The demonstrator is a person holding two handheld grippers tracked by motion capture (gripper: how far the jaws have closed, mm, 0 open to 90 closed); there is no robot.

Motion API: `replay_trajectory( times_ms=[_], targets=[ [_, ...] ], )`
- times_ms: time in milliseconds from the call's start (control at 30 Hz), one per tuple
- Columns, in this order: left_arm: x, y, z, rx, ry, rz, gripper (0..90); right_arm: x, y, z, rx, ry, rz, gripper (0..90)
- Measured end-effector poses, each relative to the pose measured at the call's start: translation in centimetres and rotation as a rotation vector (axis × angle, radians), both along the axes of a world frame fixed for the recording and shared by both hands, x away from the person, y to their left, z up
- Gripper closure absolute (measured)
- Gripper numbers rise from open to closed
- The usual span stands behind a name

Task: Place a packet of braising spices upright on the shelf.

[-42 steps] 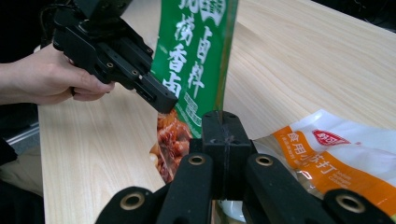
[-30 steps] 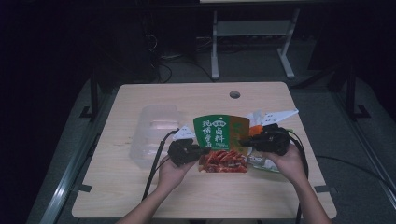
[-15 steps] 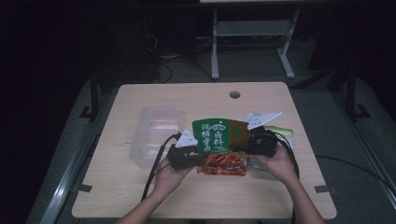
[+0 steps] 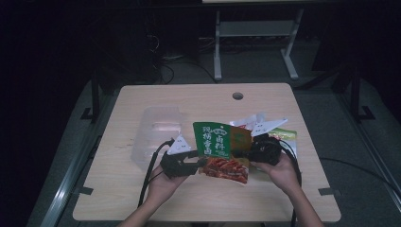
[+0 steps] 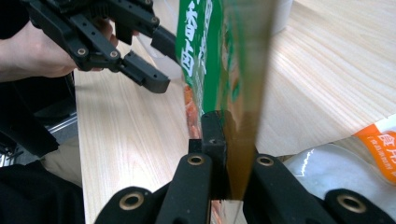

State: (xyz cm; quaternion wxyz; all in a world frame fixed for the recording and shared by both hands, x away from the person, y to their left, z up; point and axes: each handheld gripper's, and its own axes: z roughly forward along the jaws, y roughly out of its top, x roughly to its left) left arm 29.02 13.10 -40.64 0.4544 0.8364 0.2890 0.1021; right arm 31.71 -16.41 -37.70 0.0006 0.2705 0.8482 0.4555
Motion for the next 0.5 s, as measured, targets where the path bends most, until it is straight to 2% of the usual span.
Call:
replay_trajectory(
  times_ms=[167, 300, 500],
  targets=[
    [-0.5, 0.7, -0.3, 0.014, 0.000, -0.007, 54.7, -0.1, -0.1, 0.4, -0.008, -0.012, -0.020, 89.8],
    [-1.0, 1.1, -0.4, 0.033, -0.015, -0.019, 52.8, -0.1, 0.1, 0.9, -0.009, -0.024, -0.030, 89.8],
    [-1.8, 1.6, -0.6, 0.020, -0.006, -0.028, 50.4, 0.2, 0.5, 1.4, -0.012, -0.035, -0.039, 89.8]
  ],
)
